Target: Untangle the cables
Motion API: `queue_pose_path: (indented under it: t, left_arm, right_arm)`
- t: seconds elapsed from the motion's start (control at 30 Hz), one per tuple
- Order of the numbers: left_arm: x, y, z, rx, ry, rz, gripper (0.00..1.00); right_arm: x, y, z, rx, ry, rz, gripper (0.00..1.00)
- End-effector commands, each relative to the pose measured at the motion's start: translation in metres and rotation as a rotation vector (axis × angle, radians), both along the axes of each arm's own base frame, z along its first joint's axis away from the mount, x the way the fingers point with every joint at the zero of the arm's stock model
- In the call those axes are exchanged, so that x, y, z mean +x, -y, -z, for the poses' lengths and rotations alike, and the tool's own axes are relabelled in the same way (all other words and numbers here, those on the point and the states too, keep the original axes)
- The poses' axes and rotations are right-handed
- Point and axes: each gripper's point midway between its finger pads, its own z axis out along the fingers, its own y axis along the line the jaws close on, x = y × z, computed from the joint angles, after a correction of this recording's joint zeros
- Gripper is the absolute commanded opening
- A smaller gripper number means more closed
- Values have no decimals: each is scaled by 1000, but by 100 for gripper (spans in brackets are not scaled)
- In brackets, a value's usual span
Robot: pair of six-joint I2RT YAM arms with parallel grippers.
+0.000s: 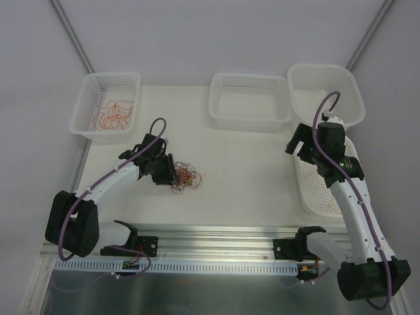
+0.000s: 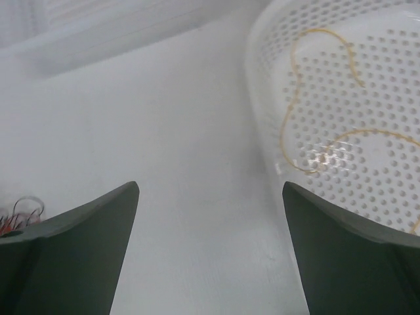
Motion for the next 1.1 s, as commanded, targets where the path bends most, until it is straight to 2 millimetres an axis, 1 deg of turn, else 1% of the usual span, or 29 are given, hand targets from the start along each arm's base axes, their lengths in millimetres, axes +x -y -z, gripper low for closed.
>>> queue_pose_path:
  t: [0.0, 0.03, 0.07, 0.1, 0.13, 0.17, 0.2, 0.23, 0.27, 0.3, 0.33, 0.37, 0.4, 0.47, 0.5, 0.57, 0.6, 0.7, 0.73, 0.77, 0.83, 0.93, 0.97, 1.0, 1.07]
  left_arm:
    - [4, 19, -13, -62, 13, 14, 32]
    - [3, 21, -12, -62, 8, 18, 32]
    - [2, 25, -11, -64, 5, 25, 32]
    - [2, 27, -11, -62, 1, 27, 32]
    - [1, 29, -11, -65, -2, 32, 32]
    - [2, 32, -9, -63, -9, 31, 32]
    - [0, 35, -9, -61, -11, 42, 32]
    - [0, 38, -9, -60, -12, 48, 32]
    - [2, 40, -11, -58, -4, 48, 32]
    - [0, 44, -11, -57, -2, 62, 32]
    - [0, 45, -11, -54, -3, 64, 32]
    - [1, 47, -12, -56, -1, 64, 32]
    - [1, 49, -12, -58, -1, 68, 32]
    - [-1, 48, -14, -58, 6, 64, 32]
    - [-1, 46, -14, -54, 11, 57, 32]
    - [0, 38, -17, -35, 47, 24, 34]
    - [0, 36, -18, -29, 59, 15, 35]
    - [0, 27, -21, -18, 84, -22, 37]
    - [1, 25, -21, -19, 84, -35, 38]
    - [2, 20, -21, -17, 84, -57, 41]
    - [4, 16, -20, -17, 83, -79, 45]
    - [9, 12, -22, -19, 85, -100, 52]
    - [12, 12, -24, -20, 90, -100, 52]
    - [12, 13, -24, -20, 91, -96, 57]
    - [16, 15, -24, -20, 84, -91, 59]
  right_arm:
    - [-8, -62, -8, 57, 43, -315, 95]
    - [-6, -81, -12, 94, 78, -392, 94]
    - [-14, -108, -11, 156, 76, -511, 93]
    - [-24, -132, -1, 178, 54, -605, 92]
    - [-25, -148, -1, 190, 71, -670, 91]
    - [-30, -165, 8, 204, 38, -737, 90]
    - [-42, -188, 11, 201, 30, -835, 89]
    - [-42, -202, 10, 202, 48, -880, 89]
    - [-51, -222, 19, 198, 25, -949, 88]
    - [-52, -233, 23, 195, 21, -982, 87]
    - [-49, -245, 20, 203, 50, -1011, 86]
    - [-50, -258, 33, 214, 10, -1043, 84]
    - [-54, -271, 37, 223, 3, -1085, 83]
    - [-49, -293, 34, 235, 20, -1139, 82]
    - [-49, -304, 50, 229, -26, -1160, 82]
    - [-46, -317, 58, 232, -52, -1179, 82]
    - [-42, -328, 64, 235, -69, -1194, 80]
    - [-38, -348, 65, 228, -49, -1262, 77]
    - [-35, -353, 75, 224, -69, -1271, 76]
    - [-36, -358, 77, 228, -74, -1291, 74]
    - [-34, -366, 83, 233, -82, -1310, 71]
    - [-38, -374, 85, 238, -84, -1364, 65]
    - [-42, -376, 89, 243, -97, -1387, 63]
    - [-44, -377, 92, 240, -103, -1408, 60]
    - [-49, -377, 96, 238, -116, -1453, 58]
